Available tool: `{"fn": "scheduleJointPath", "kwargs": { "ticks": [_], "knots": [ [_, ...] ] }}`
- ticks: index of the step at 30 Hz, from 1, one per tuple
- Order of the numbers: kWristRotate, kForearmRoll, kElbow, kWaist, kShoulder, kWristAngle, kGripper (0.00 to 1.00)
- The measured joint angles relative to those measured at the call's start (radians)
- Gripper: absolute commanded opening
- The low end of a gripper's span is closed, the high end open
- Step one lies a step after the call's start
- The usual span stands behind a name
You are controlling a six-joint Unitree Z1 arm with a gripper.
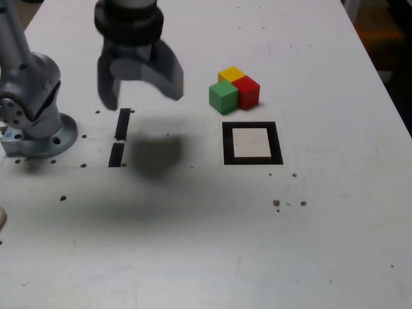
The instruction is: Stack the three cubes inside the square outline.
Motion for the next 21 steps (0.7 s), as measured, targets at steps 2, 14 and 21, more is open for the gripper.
{"fn": "scheduleJointPath", "kwargs": {
  "ticks": [2,14,21],
  "knots": [
    [-0.033,0.022,-0.061,-0.001,0.009,0.009,1.0],
    [-0.218,0.073,-0.301,-0.001,0.133,-0.062,1.0],
    [-0.296,0.04,-0.325,0.002,0.212,-0.122,1.0]
  ]
}}
